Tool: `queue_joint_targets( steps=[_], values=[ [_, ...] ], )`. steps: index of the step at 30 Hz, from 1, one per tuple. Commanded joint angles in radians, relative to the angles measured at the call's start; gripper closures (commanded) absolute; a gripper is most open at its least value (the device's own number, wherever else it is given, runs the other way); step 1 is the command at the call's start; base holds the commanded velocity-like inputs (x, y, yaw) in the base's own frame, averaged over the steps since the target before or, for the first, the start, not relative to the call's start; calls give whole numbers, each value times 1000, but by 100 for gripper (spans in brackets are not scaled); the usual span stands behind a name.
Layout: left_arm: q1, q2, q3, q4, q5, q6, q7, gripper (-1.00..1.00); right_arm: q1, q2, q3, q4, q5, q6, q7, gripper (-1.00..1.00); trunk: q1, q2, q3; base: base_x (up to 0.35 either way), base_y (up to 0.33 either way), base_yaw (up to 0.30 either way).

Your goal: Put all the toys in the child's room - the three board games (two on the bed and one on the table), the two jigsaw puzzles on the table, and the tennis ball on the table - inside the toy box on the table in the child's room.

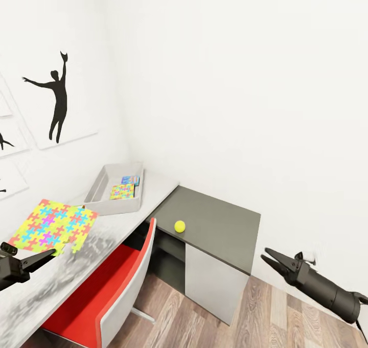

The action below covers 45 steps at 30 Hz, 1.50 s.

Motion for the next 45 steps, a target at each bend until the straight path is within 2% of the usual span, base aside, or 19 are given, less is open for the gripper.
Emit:
queue_joint_targets(
  steps=[1,4,8,13,29,45],
  values=[
    [-1,0,0,0,-1,10,-5,100,-1,-6,-14,0,1,12,6,-100,1,-2,-2,0,0,0],
    [-1,-2,0,-1,-1,10,-5,100,2,-46,-48,-1,-23,19,32,-100,1,-2,-2,0,0,0],
    [-1,-4,1,-3,-1,10,-5,100,3,-74,-61,-1,-57,19,83,-100,1,-2,-2,14,-5,0],
    [-1,-5,1,-3,-1,8,-5,100,0,-76,-66,-1,-67,19,107,-100,1,-2,-2,159,-111,0],
    [-1,-6,2,-4,-1,7,-5,100,-1,-77,-68,-1,-67,19,113,-100,1,-2,-2,195,-60,2],
    [1,-2,2,-4,0,7,-5,100,-1,-77,-67,-1,-67,19,114,-100,1,-2,8,130,0,97]
  ],
)
